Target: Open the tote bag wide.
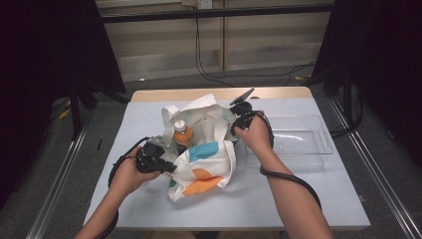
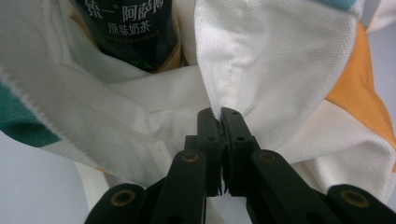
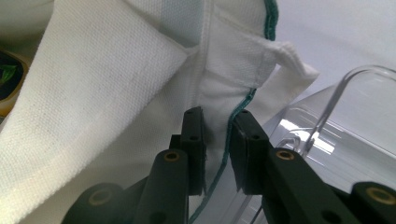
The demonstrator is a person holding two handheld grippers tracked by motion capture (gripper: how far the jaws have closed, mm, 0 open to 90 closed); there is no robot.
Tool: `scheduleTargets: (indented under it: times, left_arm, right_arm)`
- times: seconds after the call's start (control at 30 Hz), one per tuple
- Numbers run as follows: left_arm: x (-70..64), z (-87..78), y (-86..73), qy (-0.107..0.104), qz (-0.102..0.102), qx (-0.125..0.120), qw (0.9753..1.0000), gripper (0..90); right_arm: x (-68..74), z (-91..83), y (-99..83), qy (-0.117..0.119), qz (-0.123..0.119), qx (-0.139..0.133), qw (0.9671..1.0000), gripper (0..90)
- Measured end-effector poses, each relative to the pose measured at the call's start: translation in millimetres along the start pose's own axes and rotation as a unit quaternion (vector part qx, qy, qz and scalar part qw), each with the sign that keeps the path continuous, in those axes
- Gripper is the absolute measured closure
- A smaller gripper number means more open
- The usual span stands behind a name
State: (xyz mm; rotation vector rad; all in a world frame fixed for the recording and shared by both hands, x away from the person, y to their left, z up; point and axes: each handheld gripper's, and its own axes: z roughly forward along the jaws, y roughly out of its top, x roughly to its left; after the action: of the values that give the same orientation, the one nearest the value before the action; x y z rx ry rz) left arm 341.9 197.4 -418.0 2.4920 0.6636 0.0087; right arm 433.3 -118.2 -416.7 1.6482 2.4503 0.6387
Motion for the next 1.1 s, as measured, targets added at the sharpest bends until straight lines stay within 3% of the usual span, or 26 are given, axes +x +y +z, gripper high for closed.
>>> scheduleTargets:
  times: [0.27,0.3,0.4,0.43,0.5,0.77,0.87,0.9,0.97,1.03,1.1]
  left_arm:
    - [-0.5,2.6,-1.2,0.000,0.004,0.001,1.0000,87.5]
    - [-3.9,5.6,-2.2,0.002,-0.021,-0.014,0.9997,87.6]
    - [-3.3,5.8,-2.4,0.002,-0.015,-0.010,0.9998,87.8]
    - [-4.5,7.4,-2.7,0.001,-0.022,-0.016,0.9996,87.8]
    - [-2.7,6.8,-2.8,0.001,-0.008,-0.003,1.0000,87.8]
    - [-3.4,8.0,-3.3,0.001,-0.015,-0.005,0.9999,87.9]
    - [-0.8,5.0,-2.9,-0.002,-0.003,0.005,1.0000,87.6]
    - [-4.3,4.9,-2.7,0.002,-0.026,-0.011,0.9996,87.6]
    - [-4.4,0.0,-0.3,0.001,-0.016,-0.009,0.9998,86.5]
    - [-6.7,-2.4,0.7,-0.001,-0.026,-0.017,0.9995,83.2]
    - [-5.8,-7.1,2.1,-0.004,-0.020,-0.013,0.9997,78.0]
  right_arm:
    - [1.3,0.1,-0.1,-0.004,-0.005,0.003,1.0000,76.8]
    - [1.7,0.3,0.1,-0.002,-0.003,0.004,1.0000,76.8]
    - [1.5,1.2,0.3,-0.003,-0.007,0.001,1.0000,76.9]
    - [1.8,1.5,0.4,-0.005,-0.007,0.002,1.0000,76.9]
    - [2.0,2.3,0.5,-0.003,-0.008,0.001,1.0000,76.9]
    - [1.9,2.0,0.6,0.001,-0.003,0.003,1.0000,76.8]
    - [1.6,1.3,0.4,0.002,-0.002,0.002,1.0000,76.6]
    - [1.1,0.5,0.4,0.001,-0.002,0.001,1.0000,76.3]
    - [-1.0,-2.1,0.1,0.006,0.002,-0.002,1.0000,75.1]
    - [-2.3,-4.7,0.0,0.006,0.004,-0.004,1.0000,73.9]
    - [-2.8,-8.8,0.6,0.007,0.004,-0.005,1.0000,72.1]
